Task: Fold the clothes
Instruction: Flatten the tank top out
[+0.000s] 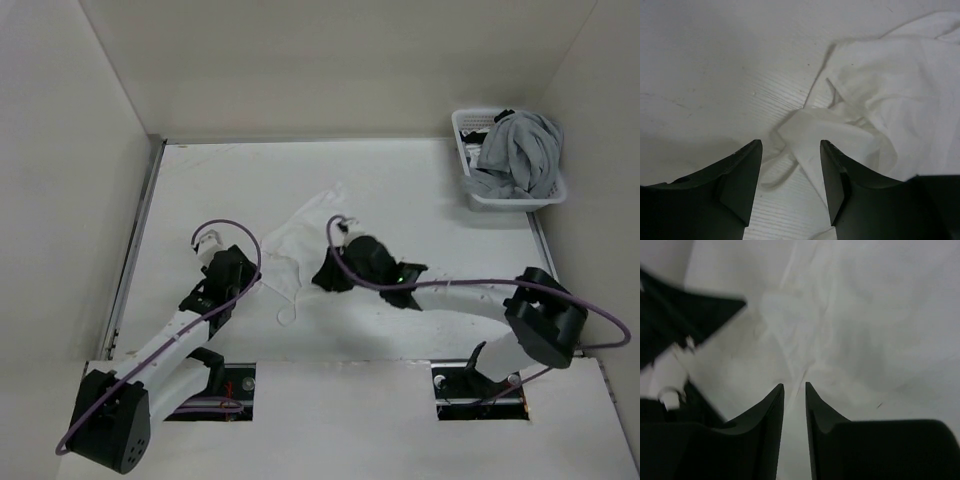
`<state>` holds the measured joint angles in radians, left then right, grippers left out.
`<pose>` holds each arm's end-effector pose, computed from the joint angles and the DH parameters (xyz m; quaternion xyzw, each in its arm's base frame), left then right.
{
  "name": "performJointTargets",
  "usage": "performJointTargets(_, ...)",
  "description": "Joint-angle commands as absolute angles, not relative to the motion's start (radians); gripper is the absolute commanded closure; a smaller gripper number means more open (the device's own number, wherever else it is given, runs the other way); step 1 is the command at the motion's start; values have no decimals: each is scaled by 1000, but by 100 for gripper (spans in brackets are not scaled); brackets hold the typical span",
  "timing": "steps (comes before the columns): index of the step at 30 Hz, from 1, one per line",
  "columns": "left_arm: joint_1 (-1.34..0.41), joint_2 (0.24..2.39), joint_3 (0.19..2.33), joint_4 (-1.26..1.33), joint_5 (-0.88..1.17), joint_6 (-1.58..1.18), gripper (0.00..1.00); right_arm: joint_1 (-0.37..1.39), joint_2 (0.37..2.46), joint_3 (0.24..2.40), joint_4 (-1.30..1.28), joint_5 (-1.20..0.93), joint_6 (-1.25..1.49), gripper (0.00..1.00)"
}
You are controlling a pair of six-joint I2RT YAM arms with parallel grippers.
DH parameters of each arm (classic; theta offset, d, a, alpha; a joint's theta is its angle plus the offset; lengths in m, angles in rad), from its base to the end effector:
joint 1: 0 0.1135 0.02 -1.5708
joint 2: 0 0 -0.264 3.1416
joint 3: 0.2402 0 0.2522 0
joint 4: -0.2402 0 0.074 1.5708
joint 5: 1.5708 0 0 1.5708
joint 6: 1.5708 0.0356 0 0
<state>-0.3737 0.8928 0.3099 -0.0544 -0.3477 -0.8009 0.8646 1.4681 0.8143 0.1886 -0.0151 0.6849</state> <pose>0.1704 -0.0538 0.1704 -0.2625 0.8431 -0.1170 0.4545 0.2084 0.2452 0.2256 -0.0803 0.8472 0.3719 0.3707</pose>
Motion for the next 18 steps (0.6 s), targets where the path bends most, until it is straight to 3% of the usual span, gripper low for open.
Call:
performJointTargets(1,-331,899,310,-58,-364,-856,52,1033,1531,796,187,99,758,65)
performJointTargets(4,-294,888,302,-51,-316,-857,53,1122,1626,856,181,153,765,53)
performJointTargets(11,-280,811,284,-95,-305,-850,53,1156,1742,945,86,232,792,48)
performJointTargets(15,-266,831,278,-97,-298,-842,54,1171,1811,1014,52,206,787,54)
performJointTargets(18,-255,838,272,-95,-293,-838,55,1171,1841,1052,6,204,785,70)
